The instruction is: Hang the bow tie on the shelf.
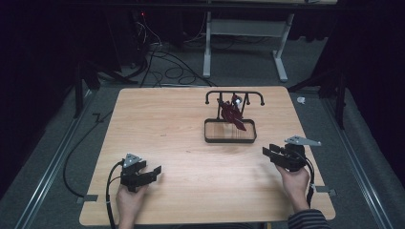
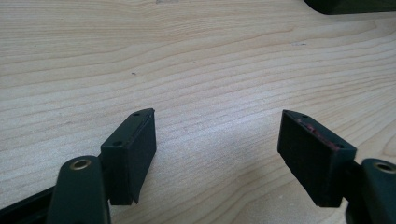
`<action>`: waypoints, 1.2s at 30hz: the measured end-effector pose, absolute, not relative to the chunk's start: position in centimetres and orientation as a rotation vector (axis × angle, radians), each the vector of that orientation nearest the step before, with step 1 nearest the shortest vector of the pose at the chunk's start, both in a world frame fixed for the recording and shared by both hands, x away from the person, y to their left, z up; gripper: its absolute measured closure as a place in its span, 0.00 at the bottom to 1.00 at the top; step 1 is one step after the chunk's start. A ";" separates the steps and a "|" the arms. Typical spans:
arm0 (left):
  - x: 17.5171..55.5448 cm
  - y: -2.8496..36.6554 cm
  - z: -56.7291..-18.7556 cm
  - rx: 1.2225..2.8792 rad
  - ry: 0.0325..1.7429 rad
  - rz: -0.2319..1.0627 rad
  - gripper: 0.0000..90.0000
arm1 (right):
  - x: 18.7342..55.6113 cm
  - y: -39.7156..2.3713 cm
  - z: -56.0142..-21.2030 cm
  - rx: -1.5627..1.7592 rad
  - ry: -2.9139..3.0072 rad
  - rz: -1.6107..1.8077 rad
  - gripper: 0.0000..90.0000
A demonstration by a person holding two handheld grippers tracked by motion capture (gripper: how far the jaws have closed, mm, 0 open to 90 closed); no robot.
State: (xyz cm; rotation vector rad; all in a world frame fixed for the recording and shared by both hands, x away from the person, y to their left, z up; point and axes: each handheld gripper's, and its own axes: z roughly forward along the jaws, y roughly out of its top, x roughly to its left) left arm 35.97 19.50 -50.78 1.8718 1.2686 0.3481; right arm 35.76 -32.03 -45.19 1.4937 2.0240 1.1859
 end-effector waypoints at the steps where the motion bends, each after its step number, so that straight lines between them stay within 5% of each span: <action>1: 36.0 19.5 -50.8 1.871 1.268 0.348 0.32 | 35.7 -32.0 -45.5 1.498 2.027 1.176 0.67; 36: 36.0 19.5 -50.8 1.873 1.269 0.351 0.32 | 34.2 -30.5 -49.1 1.473 2.065 1.024 0.63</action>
